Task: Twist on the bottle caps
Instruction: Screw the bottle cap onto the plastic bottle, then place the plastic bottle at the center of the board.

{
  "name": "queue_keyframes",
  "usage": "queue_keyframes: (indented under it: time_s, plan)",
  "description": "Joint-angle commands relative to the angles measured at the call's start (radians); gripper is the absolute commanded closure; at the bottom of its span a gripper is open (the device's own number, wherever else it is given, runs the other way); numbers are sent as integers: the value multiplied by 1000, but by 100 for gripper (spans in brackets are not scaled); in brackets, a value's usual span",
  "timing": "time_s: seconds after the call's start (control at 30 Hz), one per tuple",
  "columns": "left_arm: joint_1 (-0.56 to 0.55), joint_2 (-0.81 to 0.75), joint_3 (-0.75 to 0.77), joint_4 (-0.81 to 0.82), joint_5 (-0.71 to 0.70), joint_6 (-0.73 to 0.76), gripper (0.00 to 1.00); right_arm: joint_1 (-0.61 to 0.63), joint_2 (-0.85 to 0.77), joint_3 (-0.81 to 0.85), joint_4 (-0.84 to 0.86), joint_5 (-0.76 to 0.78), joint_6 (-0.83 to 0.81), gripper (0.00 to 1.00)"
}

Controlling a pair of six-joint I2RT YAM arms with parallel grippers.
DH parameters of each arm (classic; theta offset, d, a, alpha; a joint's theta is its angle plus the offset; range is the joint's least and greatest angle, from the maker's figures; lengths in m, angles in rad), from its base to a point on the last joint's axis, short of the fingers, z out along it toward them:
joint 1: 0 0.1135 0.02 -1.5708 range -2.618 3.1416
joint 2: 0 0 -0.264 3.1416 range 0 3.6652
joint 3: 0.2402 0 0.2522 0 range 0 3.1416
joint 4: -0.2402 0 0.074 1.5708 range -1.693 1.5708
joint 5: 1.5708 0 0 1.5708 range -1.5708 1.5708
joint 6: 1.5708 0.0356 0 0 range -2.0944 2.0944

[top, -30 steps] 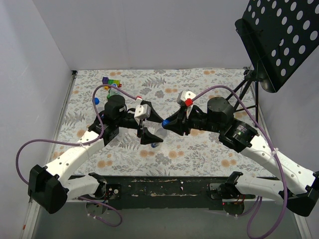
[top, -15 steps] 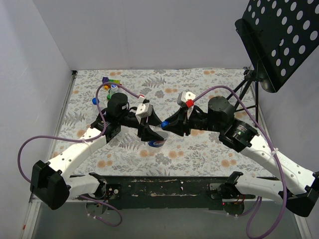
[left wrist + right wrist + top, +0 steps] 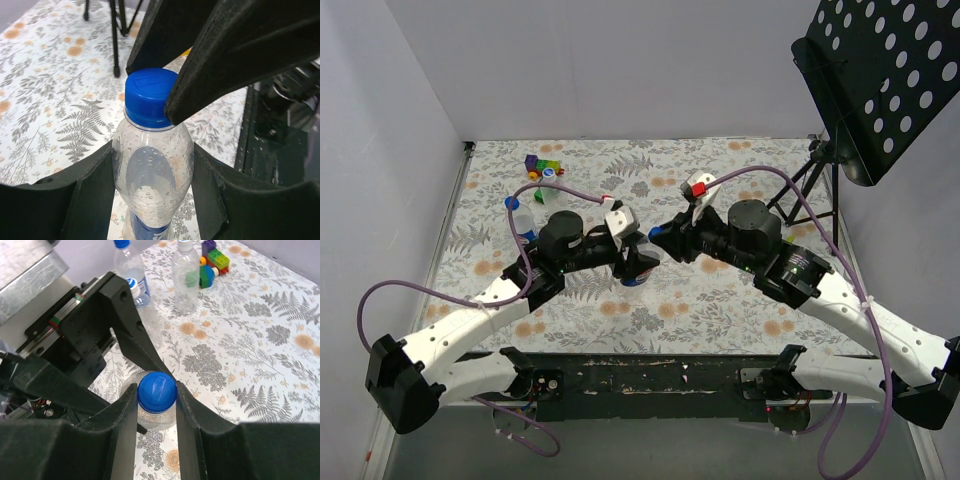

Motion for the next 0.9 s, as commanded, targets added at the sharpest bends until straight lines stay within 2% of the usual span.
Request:
queue_keyframes:
  time_s: [0.0,0.03,0.1,0.17,0.27,0.47,0.67,0.87]
  plan:
    - [-57,-39,-31,145,-286,-74,69,-10,-7,-25,-18,248,35,99]
    - [-57,-31,-38,164,-301,-77,69,-10,-14,-27,-15,245,35,97]
    - [-55,-25,-58,208,-338,-86,69,-10,-39,-33,-3,225,30,69]
    - [-57,-19,-87,271,-387,-86,68,-10,-85,-53,22,225,19,50]
    - [-54,0,-130,387,-479,-68,68,-10,-170,-125,91,248,6,36]
    - [-33,119,-178,674,-685,-19,67,-10,-333,-274,172,319,-14,29]
    - [15,288,-186,932,-794,-45,65,-10,-439,-358,167,346,-13,29]
    - [18,432,-176,1075,-828,-53,64,-10,-507,-383,129,379,-19,29]
